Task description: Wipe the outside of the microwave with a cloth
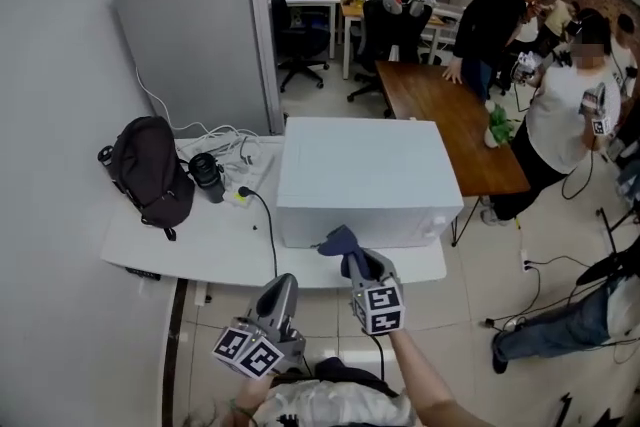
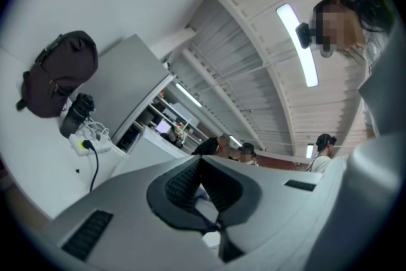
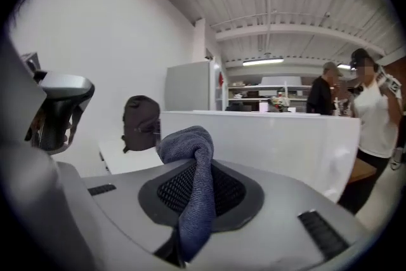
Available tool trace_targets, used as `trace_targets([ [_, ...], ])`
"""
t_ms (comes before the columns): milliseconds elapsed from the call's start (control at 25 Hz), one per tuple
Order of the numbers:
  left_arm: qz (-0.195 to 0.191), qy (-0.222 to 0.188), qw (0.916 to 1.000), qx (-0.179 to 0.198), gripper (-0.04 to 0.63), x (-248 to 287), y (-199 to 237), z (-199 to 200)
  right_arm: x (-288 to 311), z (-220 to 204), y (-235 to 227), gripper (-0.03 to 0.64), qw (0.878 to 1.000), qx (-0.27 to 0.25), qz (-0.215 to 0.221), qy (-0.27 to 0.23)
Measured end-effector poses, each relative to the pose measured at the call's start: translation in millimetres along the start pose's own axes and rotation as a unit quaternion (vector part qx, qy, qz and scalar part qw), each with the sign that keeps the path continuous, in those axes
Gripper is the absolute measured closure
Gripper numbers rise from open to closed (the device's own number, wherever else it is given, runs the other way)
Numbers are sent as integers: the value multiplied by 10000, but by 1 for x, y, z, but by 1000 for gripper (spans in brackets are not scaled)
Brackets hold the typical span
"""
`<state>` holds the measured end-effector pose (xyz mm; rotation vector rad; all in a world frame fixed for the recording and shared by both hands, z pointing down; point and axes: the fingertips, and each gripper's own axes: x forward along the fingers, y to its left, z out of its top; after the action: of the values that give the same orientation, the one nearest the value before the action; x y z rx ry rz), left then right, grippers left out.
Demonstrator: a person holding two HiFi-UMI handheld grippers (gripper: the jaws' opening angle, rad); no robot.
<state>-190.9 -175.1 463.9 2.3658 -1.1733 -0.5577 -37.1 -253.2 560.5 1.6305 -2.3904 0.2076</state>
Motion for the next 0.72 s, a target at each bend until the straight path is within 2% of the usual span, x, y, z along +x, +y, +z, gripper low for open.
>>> trace_targets([
  [160,112,-78,9999,52,609,-8,6,7,53,4,86,540,9951,-438,880,93],
  [320,145,-82,9998,109,609,-14,9,8,96,0,118,540,9905,-812,1082,254],
  [480,196,-123,9997,107,609,-18,11,12,117,-11,96,540,9939,-777,716,318],
  [720,223,-65,9997,63,609,-20,15,9,64,-26,-20,540,9975,-301,-335,551],
])
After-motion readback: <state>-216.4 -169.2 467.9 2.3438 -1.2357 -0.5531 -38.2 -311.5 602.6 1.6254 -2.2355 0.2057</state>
